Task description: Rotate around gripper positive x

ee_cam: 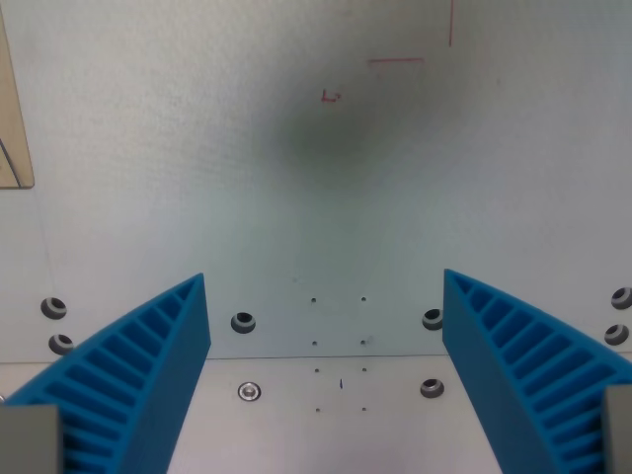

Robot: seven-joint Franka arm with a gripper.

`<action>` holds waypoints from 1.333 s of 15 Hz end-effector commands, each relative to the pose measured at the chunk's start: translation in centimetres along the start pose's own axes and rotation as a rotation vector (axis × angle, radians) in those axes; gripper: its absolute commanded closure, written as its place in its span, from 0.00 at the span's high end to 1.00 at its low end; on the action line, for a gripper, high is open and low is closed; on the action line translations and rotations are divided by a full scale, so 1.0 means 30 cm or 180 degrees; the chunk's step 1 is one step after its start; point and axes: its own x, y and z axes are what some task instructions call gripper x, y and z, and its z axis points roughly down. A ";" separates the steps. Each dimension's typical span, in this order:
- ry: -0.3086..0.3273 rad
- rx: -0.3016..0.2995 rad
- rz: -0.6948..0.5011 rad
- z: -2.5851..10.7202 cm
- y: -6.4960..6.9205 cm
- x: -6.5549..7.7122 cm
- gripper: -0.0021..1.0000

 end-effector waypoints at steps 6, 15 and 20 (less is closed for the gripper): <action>0.0022 0.0224 -0.0001 -0.011 0.000 0.000 1.00; 0.0022 0.0558 -0.0002 -0.011 0.000 0.000 1.00; 0.0022 0.0743 -0.0002 -0.011 0.000 0.000 1.00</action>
